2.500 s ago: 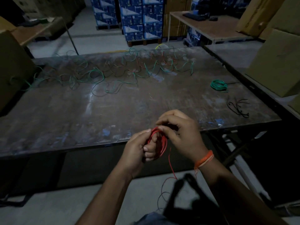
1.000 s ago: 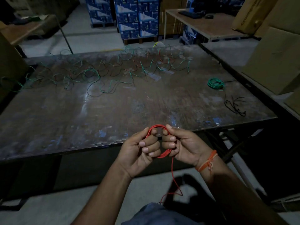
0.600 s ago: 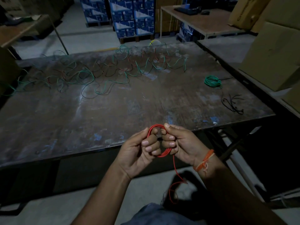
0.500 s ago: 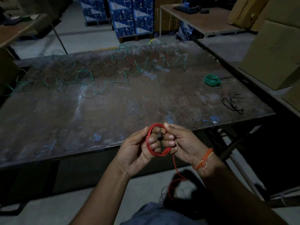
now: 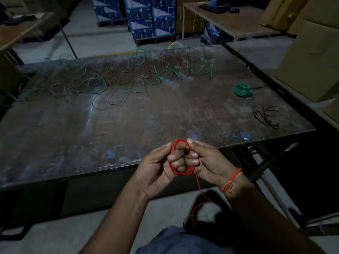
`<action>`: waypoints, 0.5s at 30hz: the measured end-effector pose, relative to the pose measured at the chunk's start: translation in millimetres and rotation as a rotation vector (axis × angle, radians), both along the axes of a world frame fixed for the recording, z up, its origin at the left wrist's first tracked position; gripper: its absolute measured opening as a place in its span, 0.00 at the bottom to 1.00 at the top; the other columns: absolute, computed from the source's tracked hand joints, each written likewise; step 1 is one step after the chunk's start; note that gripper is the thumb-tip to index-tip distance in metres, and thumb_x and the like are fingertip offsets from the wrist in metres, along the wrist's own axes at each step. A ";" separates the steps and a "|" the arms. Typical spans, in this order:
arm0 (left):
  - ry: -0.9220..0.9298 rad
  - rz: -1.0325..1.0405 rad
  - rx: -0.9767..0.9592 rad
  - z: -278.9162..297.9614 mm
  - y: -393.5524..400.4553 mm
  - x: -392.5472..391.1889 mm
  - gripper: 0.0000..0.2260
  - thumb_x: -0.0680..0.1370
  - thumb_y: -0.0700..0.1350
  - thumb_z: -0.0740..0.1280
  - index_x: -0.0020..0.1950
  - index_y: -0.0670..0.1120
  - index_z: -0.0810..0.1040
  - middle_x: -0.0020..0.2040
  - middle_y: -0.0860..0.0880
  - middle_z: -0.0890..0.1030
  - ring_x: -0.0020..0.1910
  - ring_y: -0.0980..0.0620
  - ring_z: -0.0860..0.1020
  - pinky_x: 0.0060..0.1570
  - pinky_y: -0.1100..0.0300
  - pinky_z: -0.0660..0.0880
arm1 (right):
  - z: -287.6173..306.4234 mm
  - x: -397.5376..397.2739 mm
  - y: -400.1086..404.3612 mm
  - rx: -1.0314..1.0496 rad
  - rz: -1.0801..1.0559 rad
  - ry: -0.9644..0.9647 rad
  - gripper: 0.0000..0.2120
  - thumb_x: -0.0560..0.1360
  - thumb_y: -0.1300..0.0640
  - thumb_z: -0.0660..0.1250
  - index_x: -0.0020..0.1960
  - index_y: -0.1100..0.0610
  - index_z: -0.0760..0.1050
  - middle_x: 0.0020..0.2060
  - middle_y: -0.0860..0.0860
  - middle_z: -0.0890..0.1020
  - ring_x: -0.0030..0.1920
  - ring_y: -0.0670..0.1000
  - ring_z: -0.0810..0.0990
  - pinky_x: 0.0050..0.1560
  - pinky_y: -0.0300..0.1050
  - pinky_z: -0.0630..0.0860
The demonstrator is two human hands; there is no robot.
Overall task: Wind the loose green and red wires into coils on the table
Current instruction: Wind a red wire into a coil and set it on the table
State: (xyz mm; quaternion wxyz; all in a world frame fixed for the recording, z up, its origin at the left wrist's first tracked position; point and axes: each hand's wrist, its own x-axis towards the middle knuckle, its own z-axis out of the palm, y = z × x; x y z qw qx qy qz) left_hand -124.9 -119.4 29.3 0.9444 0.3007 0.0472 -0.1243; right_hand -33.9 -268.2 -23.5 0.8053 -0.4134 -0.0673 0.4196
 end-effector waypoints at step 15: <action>0.084 -0.079 -0.123 -13.5 0.9 7.5 0.18 0.83 0.50 0.53 0.42 0.43 0.76 0.26 0.56 0.56 0.24 0.57 0.54 0.28 0.64 0.55 | 20.9 -10.9 -3.4 -0.068 -0.007 -0.005 0.10 0.80 0.49 0.62 0.44 0.55 0.72 0.29 0.46 0.66 0.26 0.41 0.64 0.22 0.32 0.56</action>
